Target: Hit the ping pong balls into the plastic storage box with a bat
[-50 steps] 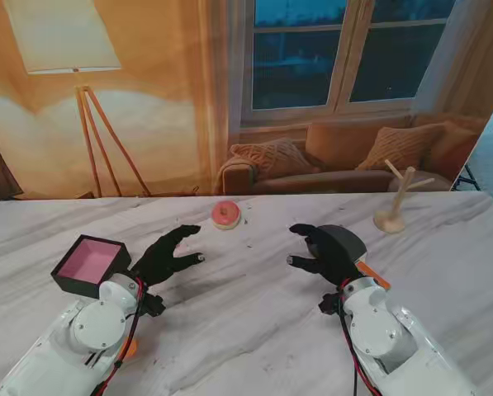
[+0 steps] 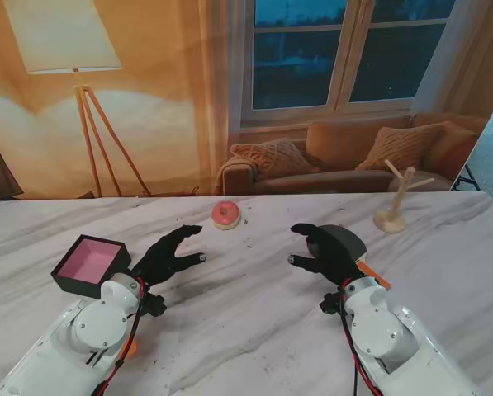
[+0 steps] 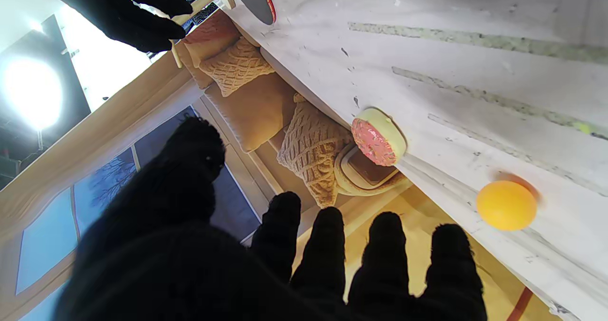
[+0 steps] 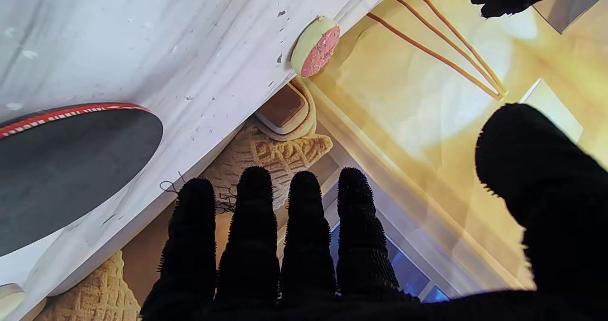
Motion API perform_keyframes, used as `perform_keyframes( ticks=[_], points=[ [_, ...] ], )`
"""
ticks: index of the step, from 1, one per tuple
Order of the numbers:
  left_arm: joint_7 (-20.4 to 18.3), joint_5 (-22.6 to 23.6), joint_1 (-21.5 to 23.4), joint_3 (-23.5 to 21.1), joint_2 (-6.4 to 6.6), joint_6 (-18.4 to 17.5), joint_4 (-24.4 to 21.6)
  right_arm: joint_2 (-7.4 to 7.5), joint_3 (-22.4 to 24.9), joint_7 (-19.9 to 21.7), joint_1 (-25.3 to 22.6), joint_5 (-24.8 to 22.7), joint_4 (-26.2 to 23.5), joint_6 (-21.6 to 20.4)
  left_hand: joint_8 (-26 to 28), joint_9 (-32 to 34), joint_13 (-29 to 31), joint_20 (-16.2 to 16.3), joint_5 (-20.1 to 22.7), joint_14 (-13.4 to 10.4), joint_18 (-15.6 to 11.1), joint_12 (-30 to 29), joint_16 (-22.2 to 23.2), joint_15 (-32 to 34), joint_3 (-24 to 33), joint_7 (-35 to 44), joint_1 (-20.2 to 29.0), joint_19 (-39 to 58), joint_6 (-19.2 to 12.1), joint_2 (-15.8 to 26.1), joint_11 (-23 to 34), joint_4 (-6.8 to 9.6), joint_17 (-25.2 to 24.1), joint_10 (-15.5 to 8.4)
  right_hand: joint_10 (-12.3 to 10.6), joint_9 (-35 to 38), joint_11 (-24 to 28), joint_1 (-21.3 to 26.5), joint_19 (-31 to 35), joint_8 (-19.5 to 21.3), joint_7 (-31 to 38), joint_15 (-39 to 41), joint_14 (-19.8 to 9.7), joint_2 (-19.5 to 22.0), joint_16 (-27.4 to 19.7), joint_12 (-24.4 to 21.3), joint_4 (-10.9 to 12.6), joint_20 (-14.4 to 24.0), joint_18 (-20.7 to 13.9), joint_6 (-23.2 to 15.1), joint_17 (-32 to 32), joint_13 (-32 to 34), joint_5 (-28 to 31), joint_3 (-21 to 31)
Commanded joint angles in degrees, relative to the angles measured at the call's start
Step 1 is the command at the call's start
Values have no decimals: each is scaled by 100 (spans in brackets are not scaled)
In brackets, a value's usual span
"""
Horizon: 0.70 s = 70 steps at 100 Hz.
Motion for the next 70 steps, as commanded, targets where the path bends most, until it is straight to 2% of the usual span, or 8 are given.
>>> perform_keyframes(
  ticks=[1,24,43,61,67,68,70],
  points=[
    [-24,-3,-16,26,-26,34,1,-13,15,62,1,-22,18,32,-36,135,134,144,-113,33,-22,85,98,62,-67,-61,-123,72,-173,6,64,-23,44,-34,-45,-61,15,-146,85,-18,50,49,-25,65,6,27,199,14,-117,53,-26,-27,-106,-75],
    [-6,-85,-28,73,-41,17,57,-5,-2,67,-6,-73,26,58,-3,180,250,327,-115,177,16,306,309,187,-226,-42,-90,170,-170,12,111,-37,119,47,-2,-5,105,-148,235,18,152,149,-9,46,65,109,195,73,-86,58,-4,48,34,-52],
    [44,-50,14,39,-45,13,10,2,-13,87,-23,-104,-23,96,90,212,309,582,-67,322,57,542,586,342,-278,51,-54,311,-128,22,178,-23,237,138,64,54,266,-145,506,263,447,325,16,9,181,286,186,148,-76,77,-4,111,246,2],
    [58,-43,25,21,-48,46,-15,0,22,46,-42,-145,-39,87,237,244,378,1148,58,488,77,763,981,556,-122,173,-60,1143,-149,-27,221,-10,243,234,156,169,399,-145,820,554,694,522,58,-7,297,436,176,215,-46,102,40,231,496,51],
    [83,-47,16,17,-55,66,-26,1,33,40,-47,-156,-42,73,256,262,392,1140,126,507,82,789,1028,586,-24,206,-64,1475,-169,-49,224,-7,154,252,157,194,408,-140,886,592,713,555,67,-17,314,454,176,223,-32,87,67,268,549,62],
    [86,-44,12,17,-56,72,-28,1,34,39,-48,-158,-42,70,260,264,394,983,133,506,86,801,1041,588,57,213,-99,1648,-172,-68,221,-14,109,254,158,197,408,-141,902,597,713,559,70,-20,316,457,175,225,-31,86,75,271,555,64],
    [89,-35,3,16,-56,82,-29,1,36,36,-48,-161,-40,63,268,260,398,871,170,518,87,810,1052,593,123,232,-116,1800,-184,-74,218,-18,83,261,168,214,414,-144,928,605,717,572,72,-22,322,462,175,231,-26,85,91,293,574,67]
  ],
)
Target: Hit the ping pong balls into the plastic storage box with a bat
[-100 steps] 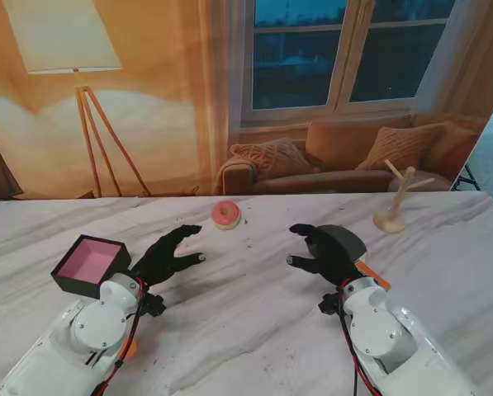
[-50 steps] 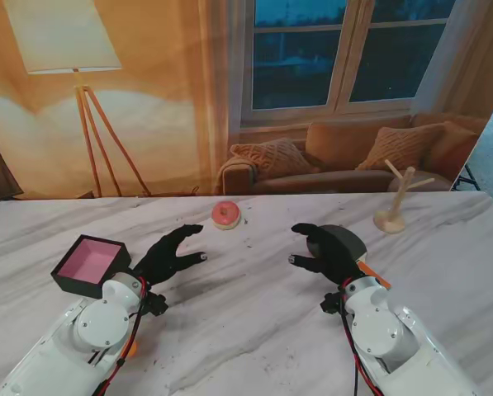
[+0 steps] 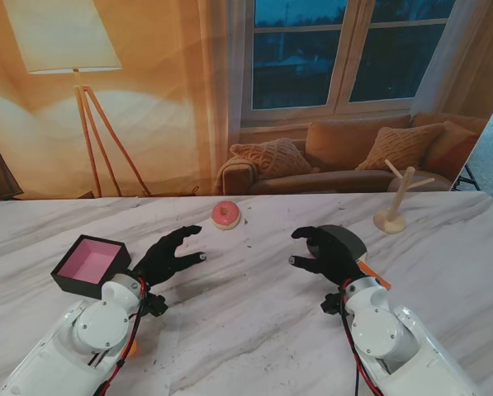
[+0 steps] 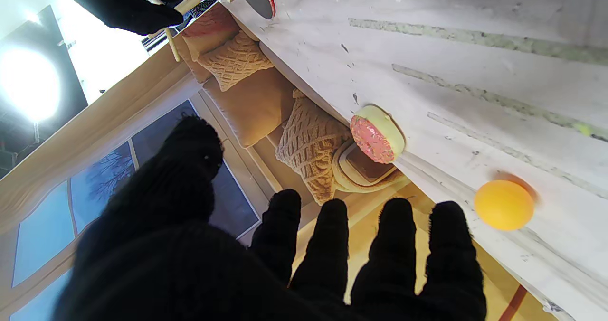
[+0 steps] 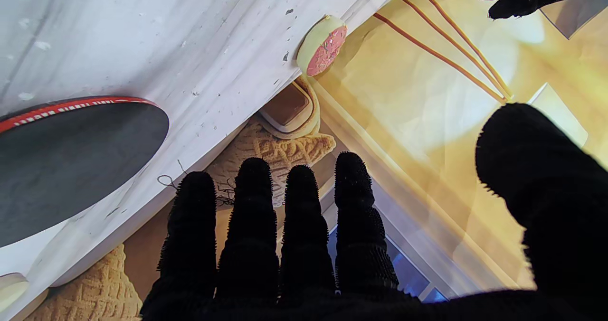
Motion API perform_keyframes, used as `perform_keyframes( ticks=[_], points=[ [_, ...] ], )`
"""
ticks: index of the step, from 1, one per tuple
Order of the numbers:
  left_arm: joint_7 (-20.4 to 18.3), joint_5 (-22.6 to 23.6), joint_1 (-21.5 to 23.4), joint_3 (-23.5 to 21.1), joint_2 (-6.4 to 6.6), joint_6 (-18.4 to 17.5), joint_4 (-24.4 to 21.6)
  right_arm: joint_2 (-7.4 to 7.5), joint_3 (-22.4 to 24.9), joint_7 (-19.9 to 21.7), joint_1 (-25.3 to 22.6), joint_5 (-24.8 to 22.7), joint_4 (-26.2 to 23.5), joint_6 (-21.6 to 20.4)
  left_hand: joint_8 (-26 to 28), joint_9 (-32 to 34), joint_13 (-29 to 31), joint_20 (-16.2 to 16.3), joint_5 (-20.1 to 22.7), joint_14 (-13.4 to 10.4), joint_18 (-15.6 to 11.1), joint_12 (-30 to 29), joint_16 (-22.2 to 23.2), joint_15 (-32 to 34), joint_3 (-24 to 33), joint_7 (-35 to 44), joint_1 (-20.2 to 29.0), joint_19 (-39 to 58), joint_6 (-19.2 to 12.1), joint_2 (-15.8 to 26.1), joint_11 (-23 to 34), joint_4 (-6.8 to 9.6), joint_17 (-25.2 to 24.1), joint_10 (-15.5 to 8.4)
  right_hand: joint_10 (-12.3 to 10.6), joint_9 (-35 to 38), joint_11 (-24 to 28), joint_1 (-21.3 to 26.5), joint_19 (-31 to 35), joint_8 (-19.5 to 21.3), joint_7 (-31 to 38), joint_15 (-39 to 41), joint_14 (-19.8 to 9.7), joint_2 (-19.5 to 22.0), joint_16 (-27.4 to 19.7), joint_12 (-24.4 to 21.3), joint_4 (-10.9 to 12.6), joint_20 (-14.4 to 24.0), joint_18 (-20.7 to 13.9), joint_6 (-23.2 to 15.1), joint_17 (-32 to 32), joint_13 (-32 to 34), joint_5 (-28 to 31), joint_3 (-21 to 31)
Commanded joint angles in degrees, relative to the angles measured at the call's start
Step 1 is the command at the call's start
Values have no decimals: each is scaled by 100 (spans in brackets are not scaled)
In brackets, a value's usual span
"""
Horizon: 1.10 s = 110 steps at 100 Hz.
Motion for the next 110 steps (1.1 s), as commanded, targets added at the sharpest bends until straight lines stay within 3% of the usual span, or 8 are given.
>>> perform_keyframes(
  ticks=[1,13,31,36,53,71,94,110],
  points=[
    [-39,19,-5,-15,-29,48,-51,-4,15,50,-24,-15,-12,1,68,42,163,-127,152,17,-7,122,115,45,214,83,-111,498,-188,-78,53,-18,-169,26,-6,151,40,-143,142,73,54,126,23,-20,111,58,174,144,-29,13,44,123,136,67],
    [-110,79,-58,-20,-9,92,-62,-11,4,10,-15,-42,3,12,91,34,147,-429,216,28,-23,137,134,100,289,148,-107,1252,-216,-76,71,-2,-377,27,113,391,222,-134,732,213,106,449,85,-44,300,230,169,297,36,14,160,317,391,124],
    [-138,102,-89,-18,-1,80,-49,3,76,29,-3,-125,6,113,85,19,122,-557,226,13,-13,115,115,90,307,155,-117,1333,-206,-72,50,-6,-450,5,312,768,564,-89,1461,322,213,1045,162,-145,646,534,146,463,113,7,310,651,853,323],
    [-139,105,-95,-14,-1,71,-38,9,128,34,-4,-168,0,152,68,20,123,-758,225,6,-21,68,72,69,301,148,-123,1339,-200,-67,28,-13,-450,6,360,835,636,-61,1632,340,230,1199,173,-174,736,620,137,500,126,23,341,708,923,374],
    [-117,88,-102,21,-9,51,-8,52,365,56,20,-453,-24,204,50,3,92,-864,201,6,-29,43,51,52,271,127,-142,1319,-183,-60,16,-22,-495,5,429,956,885,-10,1954,355,230,1677,162,-262,1010,901,116,560,126,66,402,855,982,497],
    [-67,55,-88,49,-25,64,-7,156,636,189,131,-1024,58,158,23,-15,48,-1035,176,-14,-38,-12,-18,-24,191,93,-137,1146,-172,-32,-14,-33,-503,-5,496,1081,1287,65,2326,351,273,2474,114,-398,1476,1346,91,693,117,103,504,981,1091,724],
    [-52,21,-80,69,-32,74,-11,294,934,344,206,-1786,261,157,10,-18,39,-1079,172,-23,-37,-42,-61,-69,136,77,-122,1077,-156,-16,-29,-32,-503,3,482,1048,1362,188,2260,380,372,2624,65,-702,1584,1510,30,650,107,128,457,955,1250,1036],
    [-51,-3,-90,91,-37,73,-2,384,1020,339,232,-2361,532,207,6,-14,41,-1086,176,-19,-39,-51,-72,-79,105,71,-111,1061,-152,-12,-28,-29,-501,5,499,975,1883,216,3010,440,418,3653,-87,-907,2189,2048,-22,1306,-10,178,543,985,1181,1219]
  ],
)
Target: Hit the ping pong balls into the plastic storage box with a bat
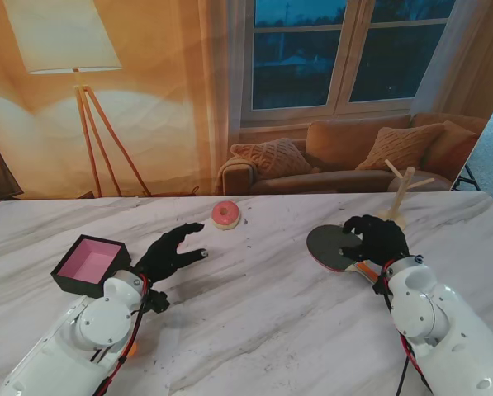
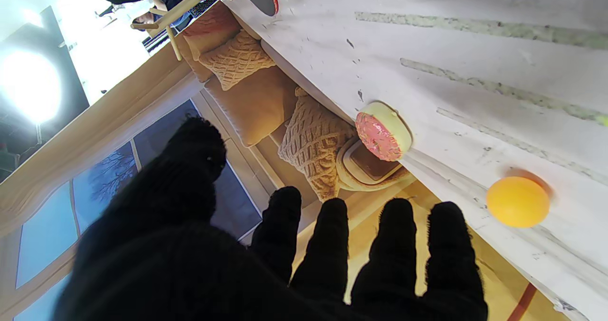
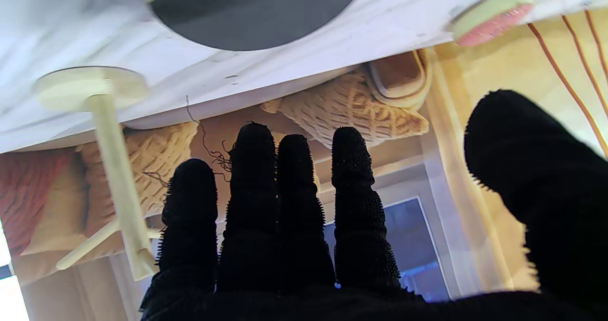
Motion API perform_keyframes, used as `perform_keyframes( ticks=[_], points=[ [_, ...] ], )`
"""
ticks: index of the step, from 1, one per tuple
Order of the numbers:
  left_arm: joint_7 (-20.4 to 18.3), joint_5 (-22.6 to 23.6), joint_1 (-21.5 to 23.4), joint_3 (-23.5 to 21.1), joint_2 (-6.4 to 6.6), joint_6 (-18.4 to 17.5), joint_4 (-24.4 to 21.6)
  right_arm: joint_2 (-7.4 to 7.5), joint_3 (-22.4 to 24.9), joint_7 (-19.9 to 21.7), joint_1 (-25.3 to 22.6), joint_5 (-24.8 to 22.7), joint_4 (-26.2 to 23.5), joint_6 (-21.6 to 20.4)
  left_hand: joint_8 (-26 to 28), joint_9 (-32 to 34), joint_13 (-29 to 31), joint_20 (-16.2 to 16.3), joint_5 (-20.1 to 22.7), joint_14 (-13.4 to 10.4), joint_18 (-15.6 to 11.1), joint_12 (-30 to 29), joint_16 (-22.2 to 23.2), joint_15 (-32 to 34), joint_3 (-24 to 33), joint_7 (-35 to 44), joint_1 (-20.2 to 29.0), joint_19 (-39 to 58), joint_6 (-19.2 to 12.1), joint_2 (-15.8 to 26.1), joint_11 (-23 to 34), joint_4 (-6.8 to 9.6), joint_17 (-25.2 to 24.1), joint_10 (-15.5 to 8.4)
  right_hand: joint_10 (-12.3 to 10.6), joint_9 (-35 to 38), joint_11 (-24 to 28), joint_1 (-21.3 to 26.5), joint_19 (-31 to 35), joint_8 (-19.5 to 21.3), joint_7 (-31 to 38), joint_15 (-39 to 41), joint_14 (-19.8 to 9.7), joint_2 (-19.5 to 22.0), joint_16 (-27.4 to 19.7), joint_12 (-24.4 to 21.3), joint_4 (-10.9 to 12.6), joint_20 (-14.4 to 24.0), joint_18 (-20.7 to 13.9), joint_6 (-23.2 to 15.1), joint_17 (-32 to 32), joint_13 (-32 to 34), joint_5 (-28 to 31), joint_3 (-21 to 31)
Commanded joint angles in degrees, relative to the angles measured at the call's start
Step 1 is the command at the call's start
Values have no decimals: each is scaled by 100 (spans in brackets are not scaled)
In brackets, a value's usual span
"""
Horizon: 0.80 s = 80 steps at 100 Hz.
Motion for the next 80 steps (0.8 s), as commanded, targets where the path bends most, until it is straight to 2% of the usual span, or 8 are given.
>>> perform_keyframes(
  ticks=[1,13,28,35,50,58,63,80],
  points=[
    [-71,-19,13,17,-29,2,1,84,43,60,-11,21,182,94,-57,-14,43,-100,110,-36,-45,-63,-57,-76,-41,-60,-112,-91,-152,-11,-60,-29,-112,4,8,-7,249,95,413,95,85,475,-171,-179,288,240,27,382,-154,69,45,200,102,361],
    [-79,-41,-5,40,-31,-4,19,112,10,-34,16,-205,434,214,-60,-12,45,-100,106,-37,-45,-66,-59,-78,-61,-65,-108,-95,-154,-4,-59,-27,-112,0,34,196,611,273,1022,215,287,1203,-315,-261,644,614,29,887,-227,74,350,521,250,545],
    [-94,-76,-26,71,-33,-5,37,125,-87,-135,80,-303,718,368,-61,-7,36,-99,110,-39,-45,-68,-63,-84,-75,-65,-99,-98,-151,4,-59,-24,-112,8,39,829,775,721,1415,329,617,1525,-294,-275,680,710,50,999,-155,-49,853,1112,882,890],
    [-101,-83,-35,80,-33,-8,41,126,-143,-203,126,-338,849,438,-61,-5,41,-99,111,-37,-46,-68,-63,-83,-88,-66,-99,-101,-155,13,-59,-24,-113,5,44,1050,713,967,1486,-174,1356,1533,-248,-493,543,680,-813,818,-93,-257,975,1255,1177,813],
    [-89,-86,-53,94,-37,-31,63,89,-240,-400,229,-252,1065,569,-61,-3,41,-99,113,-36,-40,-70,-63,-85,-105,-66,-98,-107,-151,22,-62,-22,-117,12,1,1107,448,1025,901,-588,2145,911,-136,-658,173,395,-1059,272,57,-330,823,1255,1634,646],
    [-92,-98,-69,109,-38,-37,81,90,-283,-383,264,-238,1124,644,-61,-4,40,-100,115,-44,-37,-71,-63,-86,-111,-66,-96,-114,-152,23,-65,-21,-117,10,-37,944,94,784,388,-675,1524,136,-54,-525,-263,-6,-890,-240,153,-128,553,1077,1584,701],
    [-102,-109,-80,121,-38,-37,92,91,-309,-343,278,-216,1141,718,-62,-3,37,-100,113,-40,-37,-70,-64,-88,-114,-68,-90,-116,-148,26,-64,-20,-116,15,-52,708,-58,501,160,-23,486,-249,-23,-312,-440,-196,-84,-418,155,12,350,839,1338,743],
    [-102,-142,-95,146,-44,-40,112,116,-405,-27,341,-171,1187,1068,-64,-2,36,-98,113,-36,-37,-72,-65,-92,-131,-71,-92,-120,-150,28,-69,-20,-115,18,-95,-156,-391,269,-307,-266,-314,-976,20,-493,-726,-403,-62,-540,79,171,-108,174,59,561]
  ],
)
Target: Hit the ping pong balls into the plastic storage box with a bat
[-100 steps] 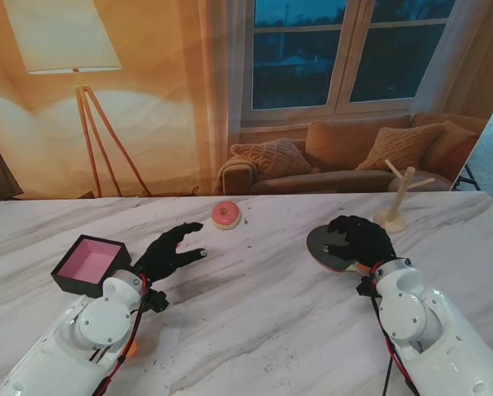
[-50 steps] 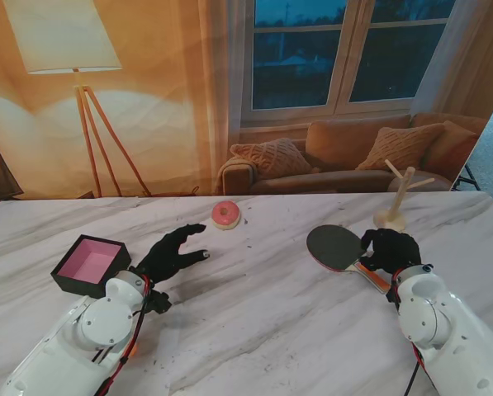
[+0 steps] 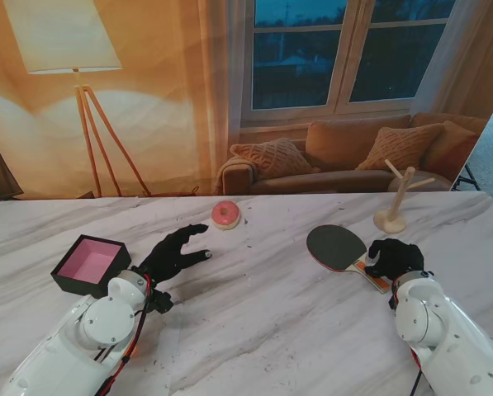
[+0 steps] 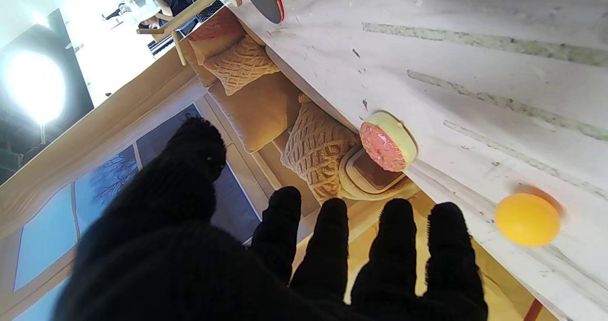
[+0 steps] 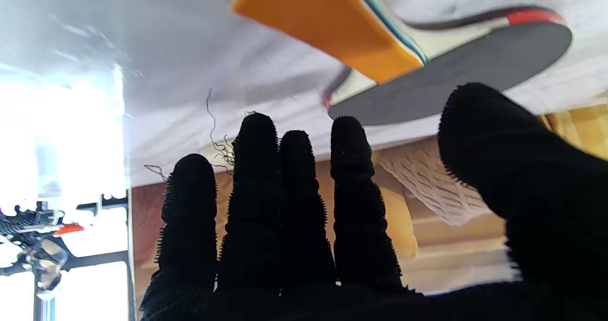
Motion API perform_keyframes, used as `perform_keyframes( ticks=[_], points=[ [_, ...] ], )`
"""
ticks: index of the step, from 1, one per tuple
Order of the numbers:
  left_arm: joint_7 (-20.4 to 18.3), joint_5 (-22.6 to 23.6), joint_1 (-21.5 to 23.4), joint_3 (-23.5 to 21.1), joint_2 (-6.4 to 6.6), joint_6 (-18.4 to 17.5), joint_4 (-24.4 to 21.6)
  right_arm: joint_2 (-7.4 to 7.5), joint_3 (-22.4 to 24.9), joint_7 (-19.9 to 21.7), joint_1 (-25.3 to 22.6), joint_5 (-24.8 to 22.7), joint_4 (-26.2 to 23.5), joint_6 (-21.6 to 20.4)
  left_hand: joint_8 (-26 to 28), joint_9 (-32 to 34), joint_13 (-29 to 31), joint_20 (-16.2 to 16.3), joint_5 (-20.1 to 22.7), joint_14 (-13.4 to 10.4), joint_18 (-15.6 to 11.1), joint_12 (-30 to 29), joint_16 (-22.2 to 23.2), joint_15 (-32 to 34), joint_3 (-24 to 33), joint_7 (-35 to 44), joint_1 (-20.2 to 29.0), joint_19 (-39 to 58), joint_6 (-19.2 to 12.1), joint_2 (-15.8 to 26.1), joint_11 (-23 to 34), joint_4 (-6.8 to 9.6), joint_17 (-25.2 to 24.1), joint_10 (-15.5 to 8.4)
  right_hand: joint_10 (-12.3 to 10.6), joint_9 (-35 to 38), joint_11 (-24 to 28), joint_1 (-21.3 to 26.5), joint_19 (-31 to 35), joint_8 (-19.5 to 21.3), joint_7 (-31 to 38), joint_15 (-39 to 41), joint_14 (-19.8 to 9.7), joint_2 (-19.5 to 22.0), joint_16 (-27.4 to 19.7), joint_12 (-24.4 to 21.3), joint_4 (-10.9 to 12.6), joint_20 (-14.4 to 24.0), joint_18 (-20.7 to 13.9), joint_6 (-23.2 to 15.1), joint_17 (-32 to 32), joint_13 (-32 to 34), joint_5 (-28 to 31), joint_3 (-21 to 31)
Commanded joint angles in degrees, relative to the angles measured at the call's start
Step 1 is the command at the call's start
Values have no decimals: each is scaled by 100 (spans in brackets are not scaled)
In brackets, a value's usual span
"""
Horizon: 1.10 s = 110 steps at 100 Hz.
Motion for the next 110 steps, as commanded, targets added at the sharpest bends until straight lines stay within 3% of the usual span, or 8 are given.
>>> perform_keyframes(
  ticks=[1,25,49,64,82,110],
  points=[
    [-86,-19,4,8,-32,-14,9,3,-42,141,37,0,77,48,-63,-1,33,-95,115,-35,-37,-67,-30,-84,-128,-70,-93,-63,-148,30,-69,-20,-114,19,-59,-350,-43,-192,-113,-48,-75,-87,21,-83,-55,-69,181,-68,-67,98,-159,-222,-446,9],
    [-80,-10,-12,11,-32,-49,28,25,-370,201,342,-19,466,250,-64,4,34,-91,116,-38,-37,-66,-31,-88,-159,-74,-91,-66,-146,40,-71,-19,-114,25,20,-945,467,-263,146,6,265,721,-124,-303,464,189,139,381,-218,302,-166,-435,-1435,60],
    [-106,-37,-33,31,-31,-59,49,16,-733,87,590,-18,808,409,-66,8,38,-90,112,-38,-40,-66,-31,-90,-195,-79,-81,-76,-147,52,-75,-17,-117,24,109,-1069,944,-317,442,320,632,1320,-221,-449,772,576,105,585,-267,446,-92,-424,-1691,145],
    [-96,-39,-32,32,-34,-64,54,21,-866,-40,670,-115,923,437,-66,10,41,-89,113,-37,-40,-65,-31,-91,-208,-80,-78,-81,-145,51,-76,-14,-115,17,176,-994,1270,-308,702,698,1012,1663,-242,-684,889,838,66,648,-228,496,18,-300,-1635,323],
    [-94,-45,-25,30,-34,-64,49,38,-923,7,713,-174,961,514,-67,12,34,-88,119,-29,-40,-63,-30,-95,-225,-81,-71,-96,-137,59,-77,-12,-117,19,126,-760,1548,55,1013,1233,1559,2041,-349,-803,1074,1147,54,732,-260,288,251,-34,-1370,502],
    [-114,-46,-24,37,-31,-36,36,37,-1074,-146,923,-116,1384,454,-67,27,41,-82,125,-33,-42,-60,-28,-94,-250,-83,-74,-105,-139,82,-77,-12,-121,31,58,-587,1580,595,1042,1603,2011,2080,-404,-788,1079,1238,124,688,-221,-48,404,129,-943,700]
  ],
)
